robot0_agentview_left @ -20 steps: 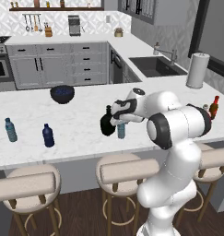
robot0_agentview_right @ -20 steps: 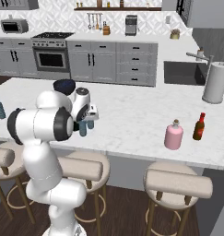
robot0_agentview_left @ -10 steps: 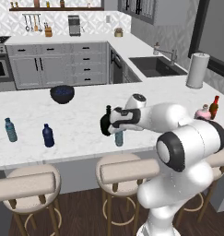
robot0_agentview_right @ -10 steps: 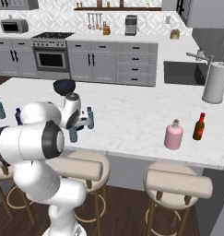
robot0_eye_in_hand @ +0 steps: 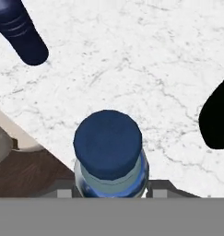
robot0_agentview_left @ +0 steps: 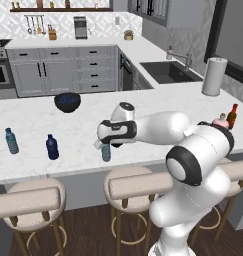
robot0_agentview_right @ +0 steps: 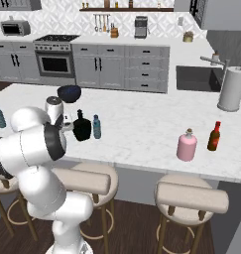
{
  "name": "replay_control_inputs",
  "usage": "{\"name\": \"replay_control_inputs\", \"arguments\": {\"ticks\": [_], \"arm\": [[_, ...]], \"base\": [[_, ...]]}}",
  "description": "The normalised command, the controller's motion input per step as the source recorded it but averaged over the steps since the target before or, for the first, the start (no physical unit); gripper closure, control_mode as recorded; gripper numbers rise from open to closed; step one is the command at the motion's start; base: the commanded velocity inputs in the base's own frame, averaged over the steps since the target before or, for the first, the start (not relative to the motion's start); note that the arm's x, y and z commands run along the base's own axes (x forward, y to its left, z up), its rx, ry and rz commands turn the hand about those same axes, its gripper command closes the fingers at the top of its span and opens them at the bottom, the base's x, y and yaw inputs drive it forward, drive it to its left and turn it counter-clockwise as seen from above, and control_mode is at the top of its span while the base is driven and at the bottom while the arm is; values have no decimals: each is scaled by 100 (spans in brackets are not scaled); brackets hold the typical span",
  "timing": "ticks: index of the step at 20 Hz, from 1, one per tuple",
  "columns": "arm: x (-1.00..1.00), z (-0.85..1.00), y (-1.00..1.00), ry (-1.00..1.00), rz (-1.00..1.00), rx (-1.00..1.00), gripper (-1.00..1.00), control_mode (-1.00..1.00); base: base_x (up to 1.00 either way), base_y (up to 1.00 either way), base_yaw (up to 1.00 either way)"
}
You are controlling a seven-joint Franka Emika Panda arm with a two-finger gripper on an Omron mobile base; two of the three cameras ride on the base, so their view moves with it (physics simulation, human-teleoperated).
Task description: Move the plastic bottles in the middle to the plastics group, and the glass bottles in the middle to the glass group.
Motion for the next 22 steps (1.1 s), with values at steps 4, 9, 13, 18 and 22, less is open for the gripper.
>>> {"name": "replay_control_inputs", "arguments": {"ticks": [4,9,13,18,22], "arm": [[6,0,77,1,17,0,100,-100],[41,0,57,0,18,0,100,-100],[59,0,48,0,17,0,100,-100],[73,0,50,0,13,0,100,-100],[46,0,43,0,12,0,100,-100]], "base": [[0,0,0],[0,0,0],[0,0,0],[0,0,0],[0,0,0]]}}
